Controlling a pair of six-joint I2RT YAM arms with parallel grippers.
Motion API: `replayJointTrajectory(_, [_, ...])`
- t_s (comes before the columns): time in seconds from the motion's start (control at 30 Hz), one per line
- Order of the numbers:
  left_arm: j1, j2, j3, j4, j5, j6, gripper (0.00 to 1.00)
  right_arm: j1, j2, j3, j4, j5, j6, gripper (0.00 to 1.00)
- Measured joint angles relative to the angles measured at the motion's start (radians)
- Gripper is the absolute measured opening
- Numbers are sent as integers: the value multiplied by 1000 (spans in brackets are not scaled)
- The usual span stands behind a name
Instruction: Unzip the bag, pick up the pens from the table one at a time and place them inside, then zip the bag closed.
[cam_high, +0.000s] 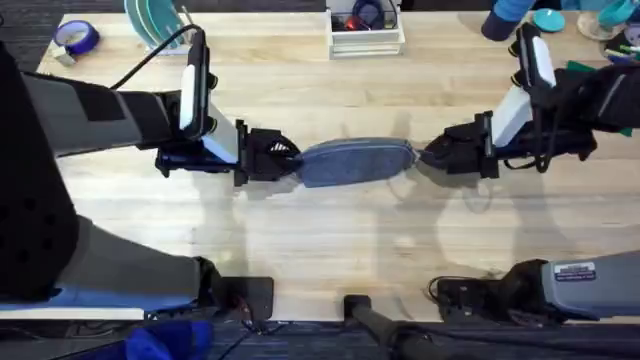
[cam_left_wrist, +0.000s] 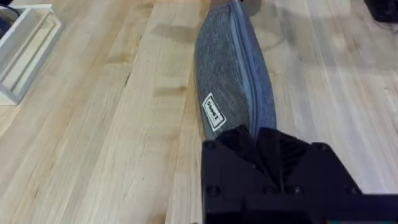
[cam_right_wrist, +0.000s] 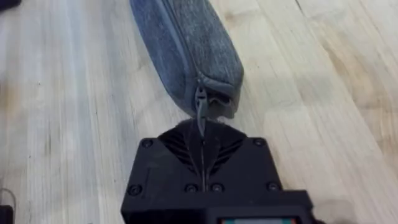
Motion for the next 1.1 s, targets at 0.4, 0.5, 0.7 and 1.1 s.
replayJointTrajectory(0.4, [0,0,0,0,1,0,41,5,0,0,2,115,71,30])
replayJointTrajectory(0.5, [0,0,0,0,0,0,41,1,0,0,3,197,93,30])
replayJointTrajectory(0.7, [2,0,0,2,-1,0,41,-2,-2,1,8,270,135,30])
replayJointTrajectory(1.1, [2,0,0,2,-1,0,41,-2,-1,2,8,275,156,31])
